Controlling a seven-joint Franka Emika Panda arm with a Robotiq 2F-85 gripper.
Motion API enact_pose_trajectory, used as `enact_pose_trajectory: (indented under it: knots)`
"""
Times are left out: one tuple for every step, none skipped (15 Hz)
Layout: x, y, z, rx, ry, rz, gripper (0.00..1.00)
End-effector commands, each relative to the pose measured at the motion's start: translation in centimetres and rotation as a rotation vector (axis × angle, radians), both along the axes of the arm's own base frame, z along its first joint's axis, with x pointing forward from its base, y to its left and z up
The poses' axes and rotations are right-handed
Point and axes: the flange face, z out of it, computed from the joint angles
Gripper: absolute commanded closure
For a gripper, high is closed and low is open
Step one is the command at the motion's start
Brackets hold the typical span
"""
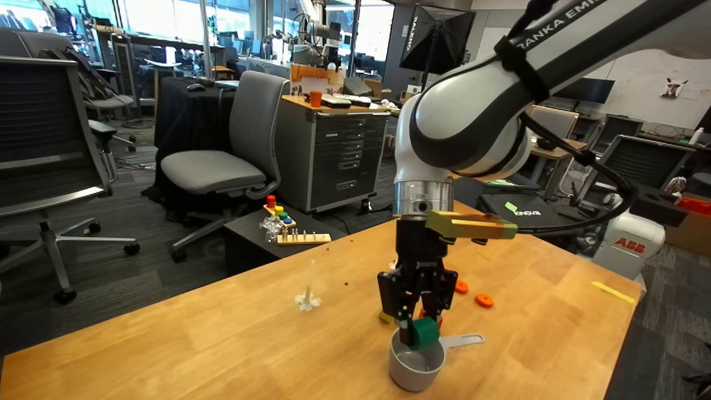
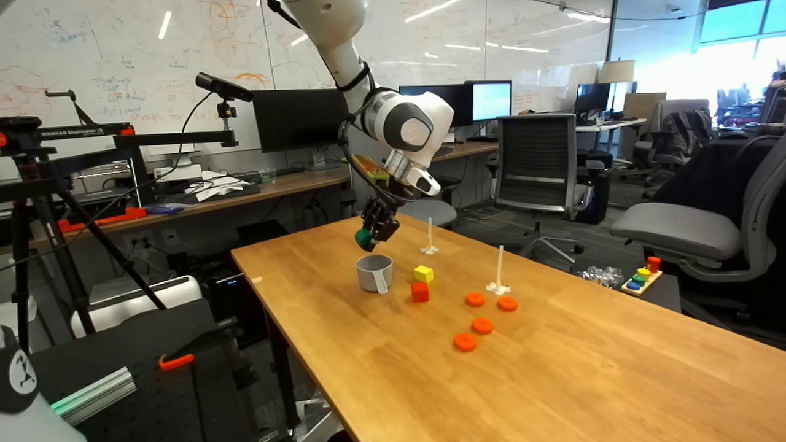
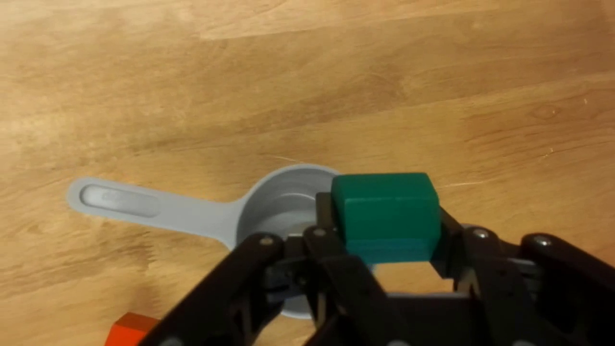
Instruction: Place the green block, yellow block and then the orange block in the grey measuring cup
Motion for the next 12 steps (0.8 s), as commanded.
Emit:
enact_pose_trajectory:
  knots:
    - [-1.8, -1.2, 1.2, -0.044, -0.047, 0.003, 0.25]
    - [-1.9, -1.6, 1.0, -0.058, -0.051, -0.001, 0.16]
    - [-1.8, -2.1, 0.6, -0.079, -0.06, 0.002, 0.09]
    - [-1.8, -2.7, 0.3, -0.095, -0.063, 0.004, 0.02]
    - [-1.6, -3.5, 0.0, -0.114, -0.072, -0.002, 0.0]
    - [-1.4, -4.3, -0.3, -0.129, -0.075, -0.01, 0.0]
    - [-1.0, -5.2, -0.6, -0.15, -0.084, -0.022, 0.0]
    - [-0.7, -6.0, -0.8, -0.167, -0.089, -0.019, 0.0]
    - [-0.3, -6.8, -1.0, -0.204, -0.104, -0.008, 0.0]
    - [0.1, -7.5, -1.1, -0.23, -0.103, 0.006, 0.0]
    - [0.4, -8.1, -1.2, -0.255, -0.105, 0.02, 0.0]
    - [0.7, -8.6, -1.1, -0.277, -0.109, 0.036, 0.0]
